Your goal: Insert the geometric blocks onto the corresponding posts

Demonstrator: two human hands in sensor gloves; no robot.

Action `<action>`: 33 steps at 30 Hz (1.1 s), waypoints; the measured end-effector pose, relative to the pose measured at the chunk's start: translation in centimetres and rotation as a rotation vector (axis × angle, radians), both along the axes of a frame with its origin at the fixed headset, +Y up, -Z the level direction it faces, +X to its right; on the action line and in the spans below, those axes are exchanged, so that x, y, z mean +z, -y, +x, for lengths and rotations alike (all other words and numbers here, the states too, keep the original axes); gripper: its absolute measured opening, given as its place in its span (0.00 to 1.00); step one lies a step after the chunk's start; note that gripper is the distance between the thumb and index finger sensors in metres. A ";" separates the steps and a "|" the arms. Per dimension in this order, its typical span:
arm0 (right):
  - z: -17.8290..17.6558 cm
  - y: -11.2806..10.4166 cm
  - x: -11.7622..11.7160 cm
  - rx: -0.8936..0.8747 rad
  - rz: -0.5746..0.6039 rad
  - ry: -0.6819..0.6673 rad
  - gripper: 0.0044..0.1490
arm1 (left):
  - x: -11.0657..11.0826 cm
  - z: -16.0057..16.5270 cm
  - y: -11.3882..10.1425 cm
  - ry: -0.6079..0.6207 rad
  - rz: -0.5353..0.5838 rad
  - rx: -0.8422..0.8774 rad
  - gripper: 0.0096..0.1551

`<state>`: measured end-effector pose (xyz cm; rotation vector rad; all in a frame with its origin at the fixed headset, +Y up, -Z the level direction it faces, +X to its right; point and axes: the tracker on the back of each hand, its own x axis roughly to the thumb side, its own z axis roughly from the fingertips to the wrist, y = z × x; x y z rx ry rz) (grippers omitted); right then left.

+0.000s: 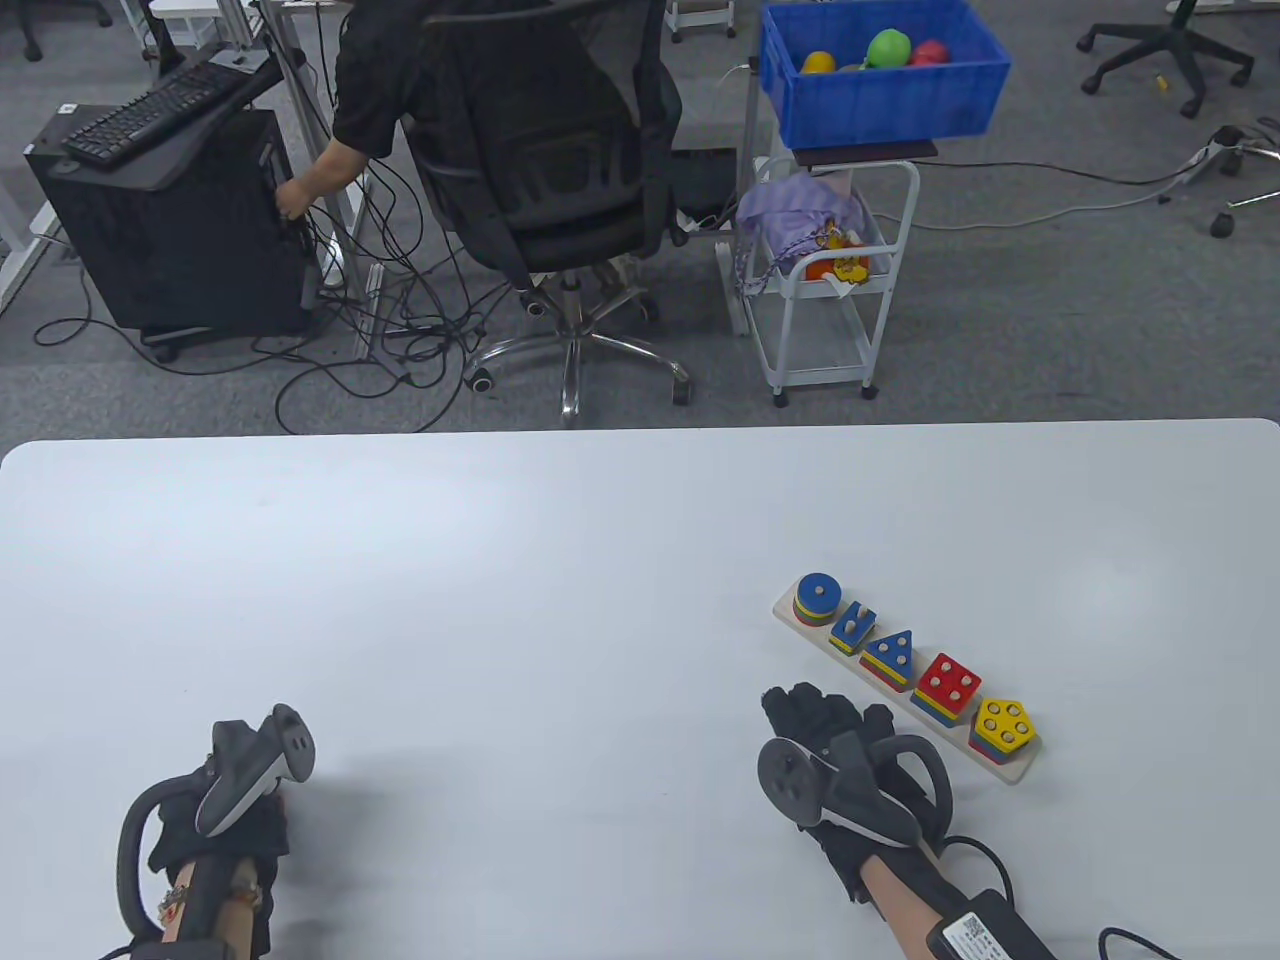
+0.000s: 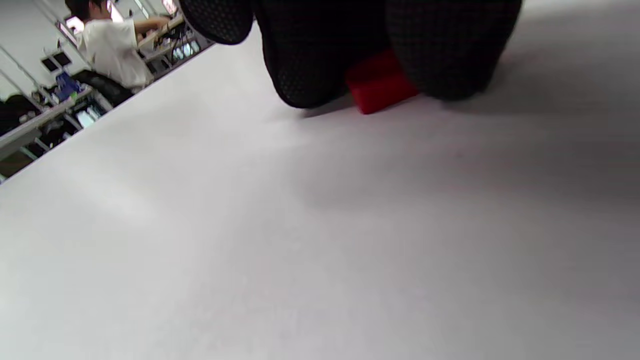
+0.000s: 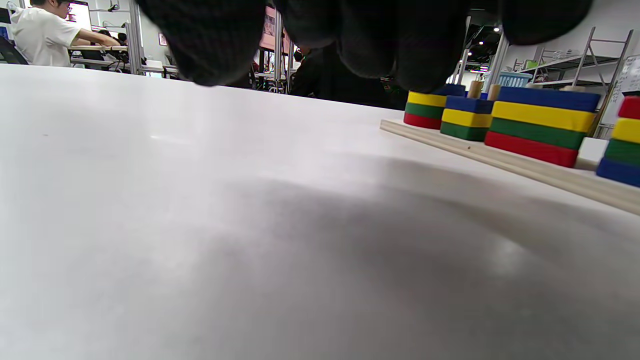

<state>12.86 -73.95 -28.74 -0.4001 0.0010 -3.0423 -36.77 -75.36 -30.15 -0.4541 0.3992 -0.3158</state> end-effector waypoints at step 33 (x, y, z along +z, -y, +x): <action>-5.9 -4.8 5.0 -0.469 0.401 -0.379 0.50 | 0.7 23.9 -2.6 0.271 -0.135 1.690 0.36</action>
